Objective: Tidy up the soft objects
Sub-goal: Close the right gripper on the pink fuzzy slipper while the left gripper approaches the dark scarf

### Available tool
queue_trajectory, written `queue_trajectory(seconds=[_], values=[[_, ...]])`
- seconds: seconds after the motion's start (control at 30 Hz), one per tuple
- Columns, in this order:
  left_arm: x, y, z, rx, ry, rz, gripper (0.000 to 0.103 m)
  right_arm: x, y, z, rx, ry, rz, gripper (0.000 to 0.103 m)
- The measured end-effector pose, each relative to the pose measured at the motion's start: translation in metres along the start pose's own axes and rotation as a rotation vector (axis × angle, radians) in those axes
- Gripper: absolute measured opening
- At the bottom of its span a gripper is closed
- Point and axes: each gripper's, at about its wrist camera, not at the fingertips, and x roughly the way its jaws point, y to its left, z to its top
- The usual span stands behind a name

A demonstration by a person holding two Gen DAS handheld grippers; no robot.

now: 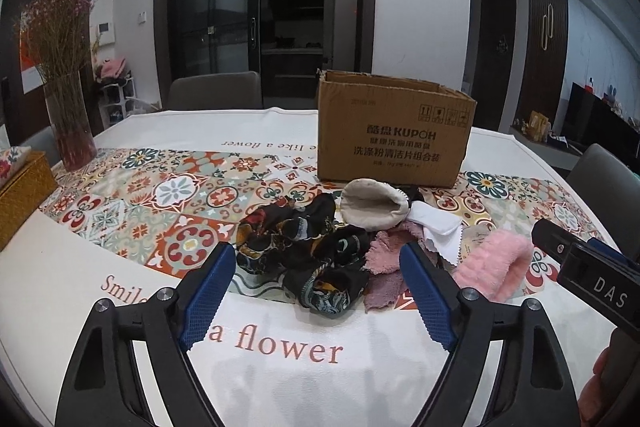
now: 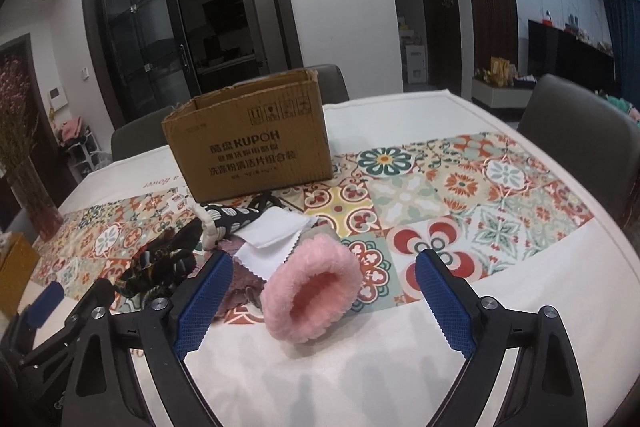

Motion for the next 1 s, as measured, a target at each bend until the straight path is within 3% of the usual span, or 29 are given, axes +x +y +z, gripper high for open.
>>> queue_trajectory(seconds=[0.57, 0.87, 1.0], values=[[0.05, -0.035, 0.004, 0.153, 0.06, -0.058, 0.08, 0.066, -0.025, -0.005, 0.129, 0.134, 0.071, 0.083], [0.059, -0.042, 0.001, 0.193, 0.077, -0.087, 0.08, 0.083, -0.026, -0.01, 0.171, 0.188, 0.124, 0.073], [0.061, -0.041, -0.001, 0.186, 0.092, -0.088, 0.08, 0.087, -0.025, -0.01, 0.179, 0.196, 0.142, 0.063]])
